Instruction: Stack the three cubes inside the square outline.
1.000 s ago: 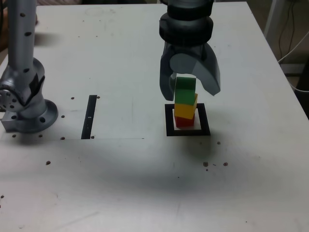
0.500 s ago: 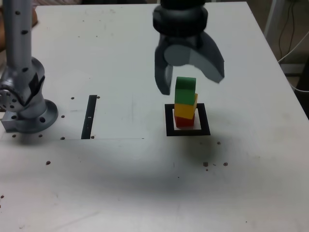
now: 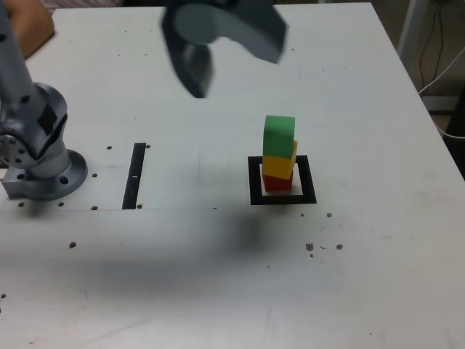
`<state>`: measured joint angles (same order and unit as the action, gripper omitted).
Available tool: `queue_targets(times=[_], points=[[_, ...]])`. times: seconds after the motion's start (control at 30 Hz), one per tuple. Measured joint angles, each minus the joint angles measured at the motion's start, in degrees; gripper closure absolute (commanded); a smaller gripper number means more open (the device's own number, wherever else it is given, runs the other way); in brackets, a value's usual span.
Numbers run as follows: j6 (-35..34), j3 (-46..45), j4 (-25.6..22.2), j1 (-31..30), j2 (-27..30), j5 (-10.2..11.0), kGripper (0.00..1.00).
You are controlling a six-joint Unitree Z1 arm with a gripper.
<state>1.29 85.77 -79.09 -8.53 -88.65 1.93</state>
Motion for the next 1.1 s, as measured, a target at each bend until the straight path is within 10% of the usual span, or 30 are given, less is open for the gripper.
queue_targets(times=[0.3, 1.1], points=[[1.3, -10.4, -1.6, 3.3, 4.5, -0.4, 0.01], [2.0, -34.7, 11.6, 4.2, 7.5, -1.3, 0.01]])
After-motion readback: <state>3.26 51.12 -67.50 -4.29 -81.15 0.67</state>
